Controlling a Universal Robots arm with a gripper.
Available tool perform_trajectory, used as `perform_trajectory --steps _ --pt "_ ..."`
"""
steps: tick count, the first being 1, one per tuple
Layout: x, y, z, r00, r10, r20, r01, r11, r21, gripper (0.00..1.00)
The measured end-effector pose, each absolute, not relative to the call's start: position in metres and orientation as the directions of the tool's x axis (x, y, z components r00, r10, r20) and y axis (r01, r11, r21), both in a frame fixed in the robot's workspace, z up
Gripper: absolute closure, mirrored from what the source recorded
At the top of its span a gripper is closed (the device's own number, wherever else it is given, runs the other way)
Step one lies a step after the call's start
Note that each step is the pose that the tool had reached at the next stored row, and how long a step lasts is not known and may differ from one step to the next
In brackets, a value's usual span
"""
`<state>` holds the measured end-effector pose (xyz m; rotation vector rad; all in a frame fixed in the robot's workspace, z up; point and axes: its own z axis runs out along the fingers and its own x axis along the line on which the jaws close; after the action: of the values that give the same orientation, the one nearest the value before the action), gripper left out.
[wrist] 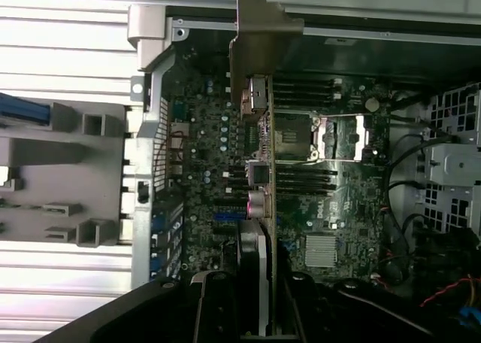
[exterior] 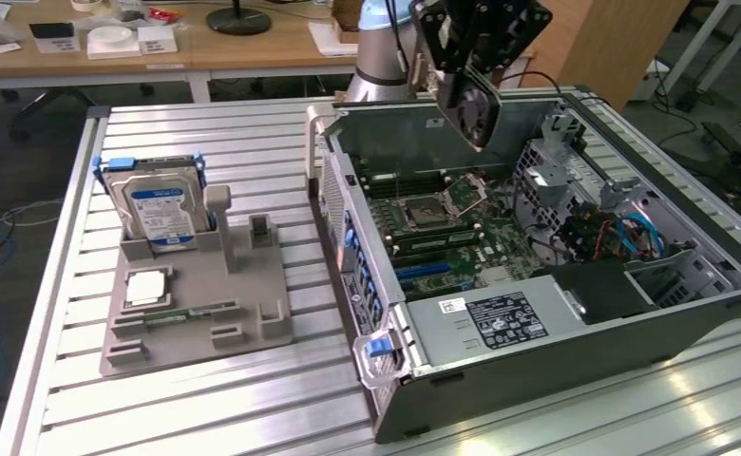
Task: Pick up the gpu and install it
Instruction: 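Pick up the gpu and move the gpu toward the slot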
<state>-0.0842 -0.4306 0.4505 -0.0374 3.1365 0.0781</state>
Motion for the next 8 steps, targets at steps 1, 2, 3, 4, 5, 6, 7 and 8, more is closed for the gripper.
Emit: perform_trajectory --steps 1,2,3,4,5,6,7,8 --pt "-0.079 -0.431 0.45 -1.0 -0.024 -0.004 -0.024 0.998 0.05 0.72" --pt "-0.075 -0.431 0.45 -1.0 -0.024 -0.004 -0.025 0.998 0.05 0.72" --pt "-0.07 -0.431 0.45 -1.0 -0.025 -0.005 -0.025 0.998 0.05 0.72" --pt "-0.066 -0.431 0.45 -1.0 -0.025 -0.004 -0.025 0.998 0.05 0.72" --pt "-0.061 -0.431 0.45 -1.0 -0.025 -0.004 -0.025 0.998 0.05 0.72" --pt "-0.057 -0.431 0.449 -1.0 -0.025 -0.005 -0.025 0.998 0.05 0.72" --pt "-0.052 -0.431 0.449 -1.0 -0.025 -0.005 -0.025 0.998 0.05 0.72" --pt "-0.048 -0.431 0.449 -1.0 -0.025 -0.005 -0.026 0.998 0.05 0.72"
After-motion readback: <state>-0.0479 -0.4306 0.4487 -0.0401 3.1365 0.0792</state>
